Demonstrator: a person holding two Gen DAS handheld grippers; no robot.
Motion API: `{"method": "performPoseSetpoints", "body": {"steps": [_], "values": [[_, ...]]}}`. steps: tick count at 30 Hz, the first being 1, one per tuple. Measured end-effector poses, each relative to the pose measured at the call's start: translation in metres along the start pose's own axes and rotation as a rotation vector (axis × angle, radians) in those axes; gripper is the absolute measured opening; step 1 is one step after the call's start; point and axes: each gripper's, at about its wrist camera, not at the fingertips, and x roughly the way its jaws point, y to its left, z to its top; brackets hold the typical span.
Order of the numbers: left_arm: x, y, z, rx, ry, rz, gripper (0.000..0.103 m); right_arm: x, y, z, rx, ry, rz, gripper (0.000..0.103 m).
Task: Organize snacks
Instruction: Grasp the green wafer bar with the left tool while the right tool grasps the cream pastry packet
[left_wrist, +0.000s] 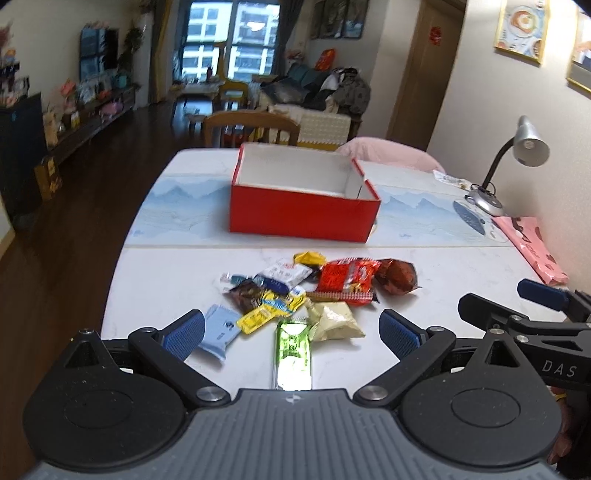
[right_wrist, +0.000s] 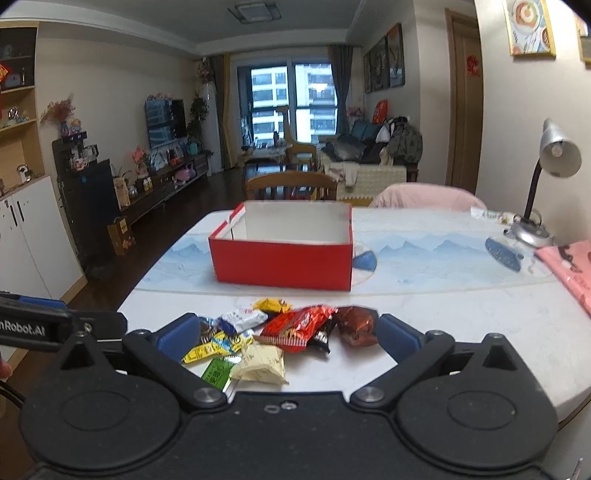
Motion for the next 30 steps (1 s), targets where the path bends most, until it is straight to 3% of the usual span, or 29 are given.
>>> {"method": "performPoseSetpoints", "body": {"steps": [7,14,19,30], "values": [[0.034,0.008,-0.003,-0.025,0.096,0.009,0.101,0.044,-0.007,-0.008,-0.040,0.110,0.034,0.099],[0.085,0.007,-0.011,-0.012,0.198,0.024,0.101,0.103,-0.019,-0.008,0.004,0.257,0.071,0.097],[0.111,0.005,-0.017,0.009,0.214,0.058,0.101,0.144,-0.020,-0.007,0.058,0.367,0.114,0.097],[0.155,-0.014,-0.028,0.120,0.274,0.021,0.096,0.205,-0.002,-0.010,0.061,0.503,0.135,0.089]]}}
